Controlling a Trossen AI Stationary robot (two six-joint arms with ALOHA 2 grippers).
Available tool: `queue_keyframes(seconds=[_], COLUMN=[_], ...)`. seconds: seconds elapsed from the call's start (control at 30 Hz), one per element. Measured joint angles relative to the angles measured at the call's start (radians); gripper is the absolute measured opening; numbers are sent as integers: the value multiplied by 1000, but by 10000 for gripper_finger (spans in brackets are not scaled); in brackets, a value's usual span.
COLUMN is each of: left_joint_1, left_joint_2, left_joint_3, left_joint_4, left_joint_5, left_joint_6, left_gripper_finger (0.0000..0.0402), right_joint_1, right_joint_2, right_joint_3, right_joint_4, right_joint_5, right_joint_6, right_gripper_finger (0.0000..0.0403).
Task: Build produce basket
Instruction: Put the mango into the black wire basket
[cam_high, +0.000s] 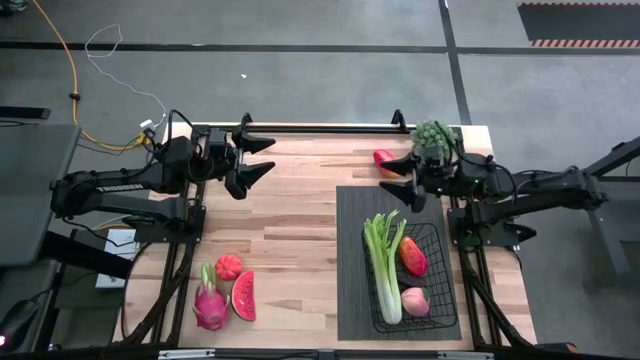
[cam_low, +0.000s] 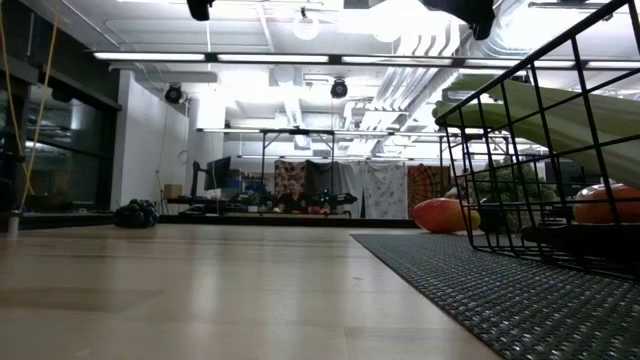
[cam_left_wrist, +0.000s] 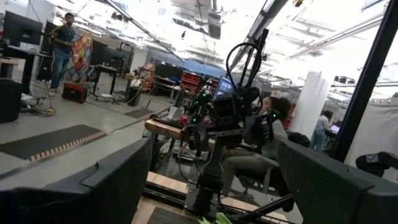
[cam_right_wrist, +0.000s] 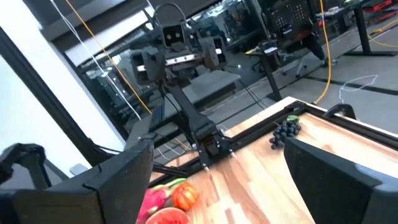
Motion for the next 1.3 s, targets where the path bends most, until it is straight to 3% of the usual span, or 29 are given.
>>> queue_keyframes(seconds=[1.03,1.3], left_joint_1=[0,0], left_joint_2=[0,0], left_joint_3=[0,0], left_joint_4=[-1,-3], left_joint_5=[14,14], left_joint_6=[0,0], left_gripper_finger=[337,337], right_joint_1=[0,-36], right_joint_2=[39,39], right_joint_3=[0,0], right_joint_4=[-66,-181], right_joint_5=[17,111], right_joint_6=[-13,140], right_gripper_finger=[350,350])
